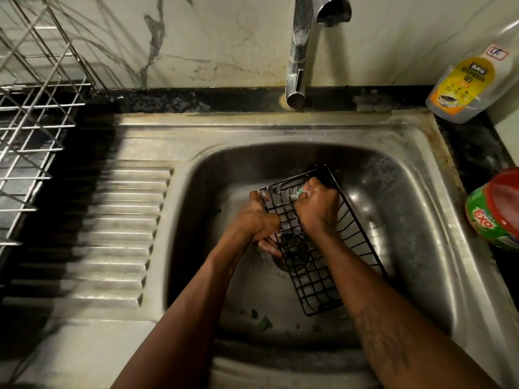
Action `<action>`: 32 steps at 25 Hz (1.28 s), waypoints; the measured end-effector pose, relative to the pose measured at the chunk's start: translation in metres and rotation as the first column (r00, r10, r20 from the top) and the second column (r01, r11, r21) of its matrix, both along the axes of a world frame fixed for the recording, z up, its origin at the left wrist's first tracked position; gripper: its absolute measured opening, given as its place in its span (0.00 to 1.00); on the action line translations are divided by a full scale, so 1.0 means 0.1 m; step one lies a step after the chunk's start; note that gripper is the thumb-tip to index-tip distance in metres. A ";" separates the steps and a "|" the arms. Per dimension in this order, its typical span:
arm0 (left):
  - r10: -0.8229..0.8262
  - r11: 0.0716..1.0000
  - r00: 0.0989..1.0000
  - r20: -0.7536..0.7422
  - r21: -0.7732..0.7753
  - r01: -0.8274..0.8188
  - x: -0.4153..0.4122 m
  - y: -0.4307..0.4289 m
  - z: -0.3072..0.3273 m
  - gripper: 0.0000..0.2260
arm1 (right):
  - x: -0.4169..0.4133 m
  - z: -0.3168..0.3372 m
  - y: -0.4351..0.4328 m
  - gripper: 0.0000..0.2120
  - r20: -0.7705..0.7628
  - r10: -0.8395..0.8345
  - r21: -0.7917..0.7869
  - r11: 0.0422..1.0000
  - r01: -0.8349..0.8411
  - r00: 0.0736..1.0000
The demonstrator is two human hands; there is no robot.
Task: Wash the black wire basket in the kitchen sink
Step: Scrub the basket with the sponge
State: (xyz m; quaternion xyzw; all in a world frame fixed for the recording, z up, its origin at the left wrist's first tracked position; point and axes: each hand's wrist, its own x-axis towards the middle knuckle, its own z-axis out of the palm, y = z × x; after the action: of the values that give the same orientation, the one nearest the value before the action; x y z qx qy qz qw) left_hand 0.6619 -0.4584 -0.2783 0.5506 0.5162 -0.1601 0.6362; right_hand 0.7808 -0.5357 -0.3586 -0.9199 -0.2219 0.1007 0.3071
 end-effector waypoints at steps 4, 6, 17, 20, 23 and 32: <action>-0.037 0.998 0.999 0.009 0.041 0.036 -0.03 0.01 -0.02 0.35 | -0.33 0.00 0.09 0.03 -0.018 0.384 0.022 0.923 -0.384 0.923; -0.036 0.997 0.999 0.005 0.071 0.036 -0.05 0.01 0.00 0.32 | -0.37 0.00 0.11 0.03 -0.047 0.443 0.029 0.896 -0.443 0.895; -0.047 0.989 0.991 -0.124 0.131 0.063 -0.09 0.05 0.00 0.18 | -0.17 -0.05 0.10 0.14 -0.086 0.184 -0.088 0.978 -0.191 0.979; -0.146 0.753 0.972 -0.186 0.616 0.231 -0.21 0.23 -0.15 0.17 | -0.12 -0.03 0.02 0.13 -0.160 0.285 -0.082 0.950 -0.301 0.945; -0.226 0.471 0.974 0.011 0.877 0.100 -0.21 0.28 -0.21 0.11 | -0.18 0.13 -0.02 0.11 0.077 0.285 -0.007 0.958 -0.285 0.956; -0.342 0.344 0.914 -0.221 0.875 0.340 -0.17 0.27 -0.19 0.14 | -0.35 0.11 0.12 0.14 0.327 0.231 0.330 0.881 -0.339 0.917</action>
State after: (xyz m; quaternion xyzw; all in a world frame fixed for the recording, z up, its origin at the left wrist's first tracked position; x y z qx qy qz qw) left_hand 0.6446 -0.4317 -0.2975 0.8983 0.3937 0.0124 0.1947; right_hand 0.7455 -0.5242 -0.3479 -0.8043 -0.4122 -0.0299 0.4270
